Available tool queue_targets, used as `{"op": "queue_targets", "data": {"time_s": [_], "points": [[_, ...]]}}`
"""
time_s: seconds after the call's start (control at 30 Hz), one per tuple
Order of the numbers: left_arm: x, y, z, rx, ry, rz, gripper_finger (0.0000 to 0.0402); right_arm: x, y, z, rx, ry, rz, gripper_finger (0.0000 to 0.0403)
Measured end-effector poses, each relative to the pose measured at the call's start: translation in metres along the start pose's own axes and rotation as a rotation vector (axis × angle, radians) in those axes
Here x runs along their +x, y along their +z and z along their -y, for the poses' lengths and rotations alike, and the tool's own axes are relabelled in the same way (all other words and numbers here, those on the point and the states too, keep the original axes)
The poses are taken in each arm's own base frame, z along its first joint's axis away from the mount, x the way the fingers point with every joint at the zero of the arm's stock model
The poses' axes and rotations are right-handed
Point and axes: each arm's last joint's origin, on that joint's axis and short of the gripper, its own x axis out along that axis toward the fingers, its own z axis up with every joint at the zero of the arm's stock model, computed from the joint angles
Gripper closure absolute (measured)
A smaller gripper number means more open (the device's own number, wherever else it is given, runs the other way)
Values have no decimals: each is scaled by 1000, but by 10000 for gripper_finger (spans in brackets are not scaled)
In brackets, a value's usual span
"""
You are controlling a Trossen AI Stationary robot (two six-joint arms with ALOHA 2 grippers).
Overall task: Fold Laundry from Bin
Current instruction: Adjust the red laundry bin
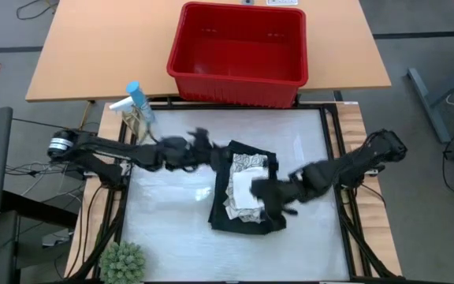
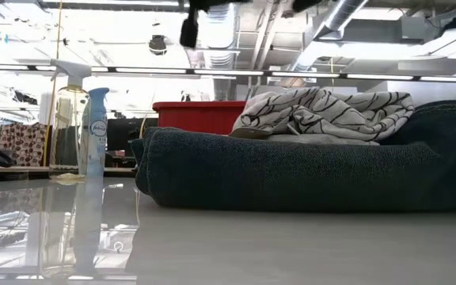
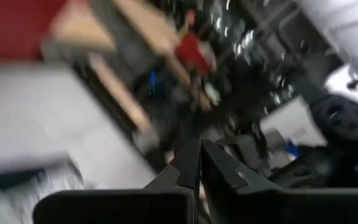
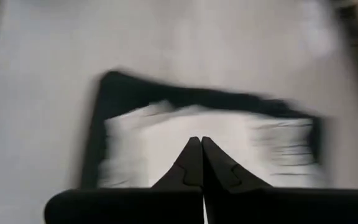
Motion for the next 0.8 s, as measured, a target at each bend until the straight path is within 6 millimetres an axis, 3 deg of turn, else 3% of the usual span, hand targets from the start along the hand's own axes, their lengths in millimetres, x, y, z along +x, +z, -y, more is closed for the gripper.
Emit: {"op": "queue_targets", "data": {"time_s": [0.13,0.27,0.53,0.67,0.8], "points": [[-24,44,6,125,46,165,400,0,21,58,-34,-172,-9,387],[-40,77,-1,210,94,221,400,11,33,128,-81,-280,4,387],[-60,117,-27,250,203,250,399,32,19,276,-9,-244,137,370],[-66,131,-38,272,285,301,391,36,3,318,-26,-175,200,345],[-68,143,-48,291,299,303,365,57,-14,338,-23,-98,159,294]]}}
